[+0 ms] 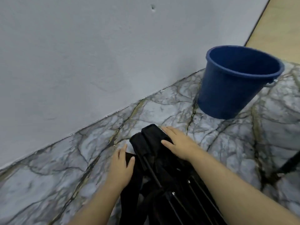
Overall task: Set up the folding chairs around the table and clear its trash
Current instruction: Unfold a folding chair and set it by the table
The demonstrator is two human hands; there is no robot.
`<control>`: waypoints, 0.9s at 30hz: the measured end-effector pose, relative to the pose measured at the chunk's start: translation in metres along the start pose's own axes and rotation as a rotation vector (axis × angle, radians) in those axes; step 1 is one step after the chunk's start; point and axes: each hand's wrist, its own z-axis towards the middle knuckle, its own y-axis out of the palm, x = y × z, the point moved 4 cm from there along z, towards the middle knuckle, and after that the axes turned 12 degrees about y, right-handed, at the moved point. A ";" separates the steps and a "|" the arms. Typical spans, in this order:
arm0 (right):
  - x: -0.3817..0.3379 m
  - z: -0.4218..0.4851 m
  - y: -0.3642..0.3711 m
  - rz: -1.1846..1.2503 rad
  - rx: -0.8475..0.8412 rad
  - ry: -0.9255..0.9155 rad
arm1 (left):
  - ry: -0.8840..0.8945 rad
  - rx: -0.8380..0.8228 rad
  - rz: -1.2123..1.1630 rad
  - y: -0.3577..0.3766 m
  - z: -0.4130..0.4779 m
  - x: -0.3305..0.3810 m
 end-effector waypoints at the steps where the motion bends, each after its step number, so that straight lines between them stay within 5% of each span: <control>1: -0.002 0.011 0.007 0.039 -0.005 -0.004 | -0.031 -0.046 -0.108 0.009 0.003 -0.004; 6: -0.002 0.039 0.041 0.040 -0.094 0.058 | -0.013 -0.225 -0.378 0.040 0.018 0.008; 11: 0.015 0.040 0.056 0.028 -0.031 0.146 | -0.066 -0.051 -0.508 0.050 0.025 0.012; 22: 0.027 -0.026 0.061 0.122 -0.049 0.097 | -0.051 0.002 -0.746 0.051 -0.037 -0.001; 27: 0.014 0.018 0.055 0.229 -0.094 0.068 | -0.271 0.122 -0.871 0.046 -0.005 -0.008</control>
